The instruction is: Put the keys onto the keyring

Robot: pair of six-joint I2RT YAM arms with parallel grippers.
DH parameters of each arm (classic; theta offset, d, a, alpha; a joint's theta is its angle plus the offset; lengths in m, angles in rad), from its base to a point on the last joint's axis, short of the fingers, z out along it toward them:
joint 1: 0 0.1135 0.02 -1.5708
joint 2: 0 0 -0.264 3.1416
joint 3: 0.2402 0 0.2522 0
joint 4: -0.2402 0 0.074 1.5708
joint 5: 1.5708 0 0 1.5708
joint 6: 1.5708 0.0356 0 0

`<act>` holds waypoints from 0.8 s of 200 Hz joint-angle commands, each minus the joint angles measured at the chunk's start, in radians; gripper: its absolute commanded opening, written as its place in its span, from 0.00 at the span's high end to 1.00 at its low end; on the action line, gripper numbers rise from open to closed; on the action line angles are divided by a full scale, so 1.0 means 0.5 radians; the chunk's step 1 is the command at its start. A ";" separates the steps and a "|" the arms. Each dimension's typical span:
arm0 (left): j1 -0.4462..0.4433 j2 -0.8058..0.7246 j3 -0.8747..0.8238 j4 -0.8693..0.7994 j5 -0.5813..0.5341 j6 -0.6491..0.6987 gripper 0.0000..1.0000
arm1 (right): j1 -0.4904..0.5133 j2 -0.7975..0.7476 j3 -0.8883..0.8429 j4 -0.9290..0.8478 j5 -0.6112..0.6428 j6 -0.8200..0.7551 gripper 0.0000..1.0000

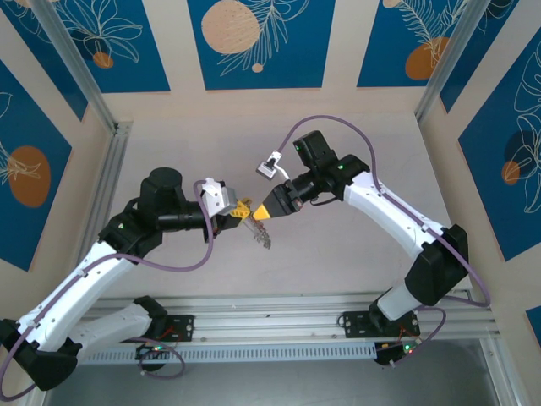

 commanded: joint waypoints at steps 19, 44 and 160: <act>0.000 -0.037 -0.006 0.106 0.064 0.004 1.00 | -0.030 0.036 0.025 -0.085 -0.006 -0.029 1.00; 0.001 -0.043 -0.007 0.102 0.068 0.006 1.00 | -0.048 0.051 0.035 -0.086 -0.009 -0.018 1.00; 0.000 -0.053 -0.013 0.111 0.098 -0.003 1.00 | -0.074 0.118 0.080 -0.162 0.016 -0.017 1.00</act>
